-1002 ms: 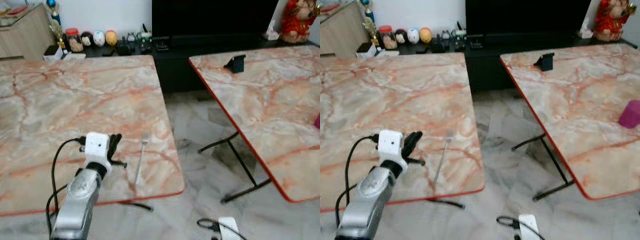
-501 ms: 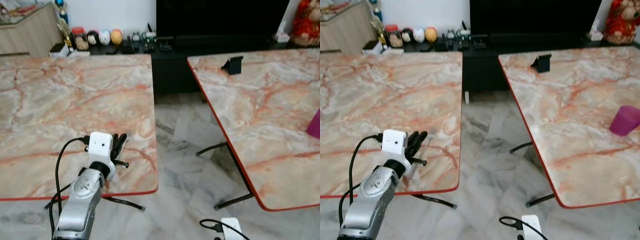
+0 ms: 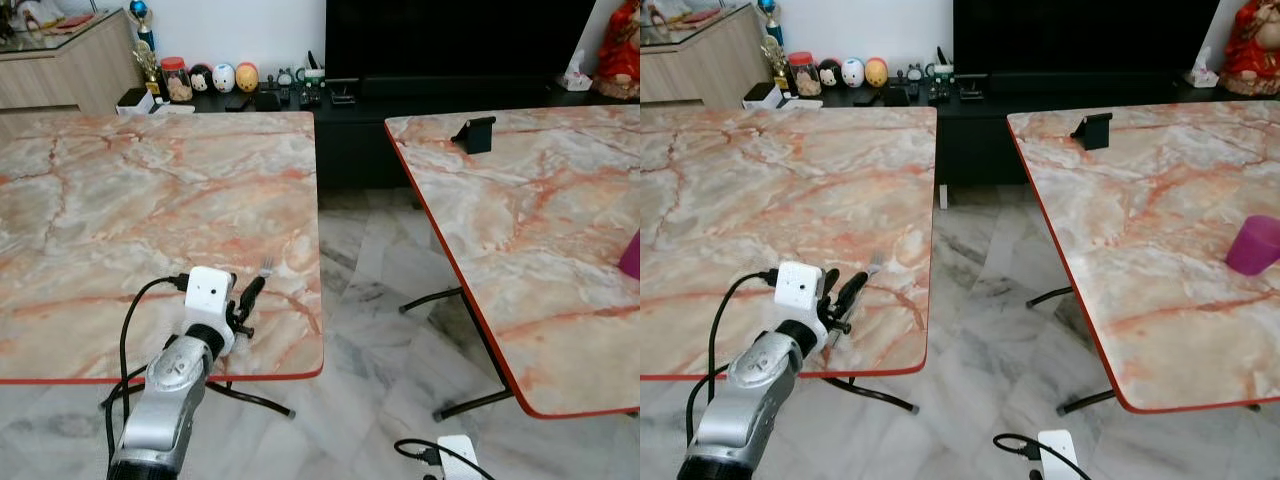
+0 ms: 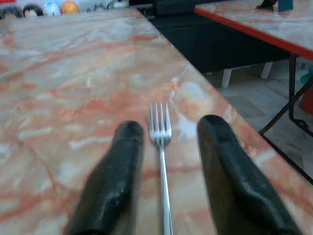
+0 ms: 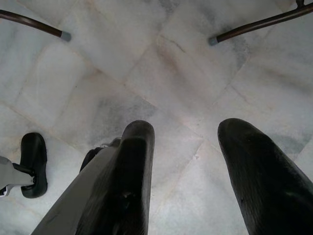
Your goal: Setting the table
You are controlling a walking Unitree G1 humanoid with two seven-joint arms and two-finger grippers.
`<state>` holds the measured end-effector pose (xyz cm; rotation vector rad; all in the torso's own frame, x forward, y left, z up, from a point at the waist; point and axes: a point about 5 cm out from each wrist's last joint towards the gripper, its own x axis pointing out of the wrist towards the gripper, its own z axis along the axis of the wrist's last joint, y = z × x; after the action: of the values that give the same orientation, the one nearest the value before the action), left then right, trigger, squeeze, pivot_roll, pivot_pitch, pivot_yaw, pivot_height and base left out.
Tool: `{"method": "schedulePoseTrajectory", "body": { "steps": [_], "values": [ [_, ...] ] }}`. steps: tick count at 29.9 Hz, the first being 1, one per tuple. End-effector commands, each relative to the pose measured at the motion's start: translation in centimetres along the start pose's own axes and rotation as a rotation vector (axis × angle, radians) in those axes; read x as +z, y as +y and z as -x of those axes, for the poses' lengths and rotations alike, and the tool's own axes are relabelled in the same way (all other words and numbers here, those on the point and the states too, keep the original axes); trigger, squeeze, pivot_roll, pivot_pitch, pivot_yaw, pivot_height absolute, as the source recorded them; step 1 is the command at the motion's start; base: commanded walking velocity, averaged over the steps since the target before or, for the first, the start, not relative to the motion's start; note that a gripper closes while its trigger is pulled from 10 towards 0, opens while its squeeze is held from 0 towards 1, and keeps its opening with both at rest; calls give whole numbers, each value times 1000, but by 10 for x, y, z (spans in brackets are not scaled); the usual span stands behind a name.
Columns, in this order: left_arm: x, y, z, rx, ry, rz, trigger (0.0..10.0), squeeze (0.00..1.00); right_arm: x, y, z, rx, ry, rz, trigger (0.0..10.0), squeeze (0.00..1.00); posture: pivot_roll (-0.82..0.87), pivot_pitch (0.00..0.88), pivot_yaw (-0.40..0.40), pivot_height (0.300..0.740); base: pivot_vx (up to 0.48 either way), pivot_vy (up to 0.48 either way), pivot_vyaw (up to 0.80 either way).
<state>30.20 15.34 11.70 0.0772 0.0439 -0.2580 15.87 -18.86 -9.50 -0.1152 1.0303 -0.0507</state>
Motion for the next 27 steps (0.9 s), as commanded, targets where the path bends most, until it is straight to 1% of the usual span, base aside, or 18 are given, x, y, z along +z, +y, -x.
{"method": "schedulePoseTrajectory", "body": {
  "steps": [1, 3, 4, 5, 6, 7, 8, 9, 11, 15, 18, 20, 23, 24, 26, 27],
  "values": [
    [2, 3, -5, 5, -10, -10, 10000, 1000, 0, 1, 0, 0, -3, 2, 10000, 0, 6, 0, 11, 707, 0, 0, 0],
    [4, 8, -13, 24, -12, -33, 10000, 1000, 0, 2, 0, -1, -3, -2, 10000, 0, 4, 0, 15, 707, 0, 0, 0],
    [4, 8, -13, 24, -12, -33, 10000, 1000, 0, 2, 0, -1, -3, -2, 10000, 0, 4, 0, 15, 707, 0, 0, 0],
    [6, 9, -19, 25, -12, -33, 10000, 1000, 0, 2, 0, -1, -2, -5, 10000, 0, 2, 0, 17, 707, 0, 0, 0],
    [6, 10, -20, 23, -11, -37, 10000, 71, 0, 2, 0, -1, -2, -6, 10000, 0, 2, 0, 18, 707, 0, 0, 0],
    [6, 10, -23, 23, -8, -42, 10000, 0, 0, 2, 0, -2, -2, -7, 10000, 0, 1, 0, 19, 707, 0, 0, 0],
    [5, 13, -28, 32, 11, -62, 10000, 0, 0, 2, 0, -2, -2, -9, 10000, 0, -1, 0, 20, 707, 0, 0, 0],
    [5, 13, -28, 32, 11, -62, 10000, 0, 0, 2, 0, -2, -2, -9, 10000, 0, -1, 0, 20, 707, 0, 0, 0],
    [3, 16, -37, 43, 35, -66, 10000, 0, 0, 3, 0, -3, -3, -12, 10000, 0, -4, 0, 23, 707, 0, 0, 0],
    [1, 19, -43, 53, 43, -44, 10000, 0, 0, 3, 0, -4, -4, -16, 10000, 0, -11, 0, 27, 707, 0, 0, 0],
    [0, 20, -45, 57, 48, -45, 10000, 0, 0, 3, 0, -4, -4, -16, 10000, 0, -11, 0, 27, 707, 0, 0, 0],
    [-3, 23, -47, 84, 54, 12, 10000, 0, 0, 3, 0, -4, -4, -15, 10000, 0, -9, 0, 25, 707, 0, 0, 0],
    [-8, 25, -48, 95, 73, 31, 10000, 0, 0, 2, 0, -4, -4, -13, 10000, 0, -10, 0, 25, 707, 0, 0, 0],
    [-10, 25, -49, 92, 83, 45, 10000, 0, 0, 2, 0, -4, -4, -12, 10000, 0, -10, 0, 24, 707, 0, 0, 0],
    [-15, 24, -49, 79, 99, 99, 10000, 0, 1, 2, 0, -5, -4, -11, 10000, 0, -11, 0, 25, 707, 0, 0, 0],
    [-15, 24, -49, 79, 99, 99, 10000, 0, 1, 2, 0, -5, -4, -11, 10000, 0, -11, 0, 25, 707, 0, 0, 0]
  ]
}}
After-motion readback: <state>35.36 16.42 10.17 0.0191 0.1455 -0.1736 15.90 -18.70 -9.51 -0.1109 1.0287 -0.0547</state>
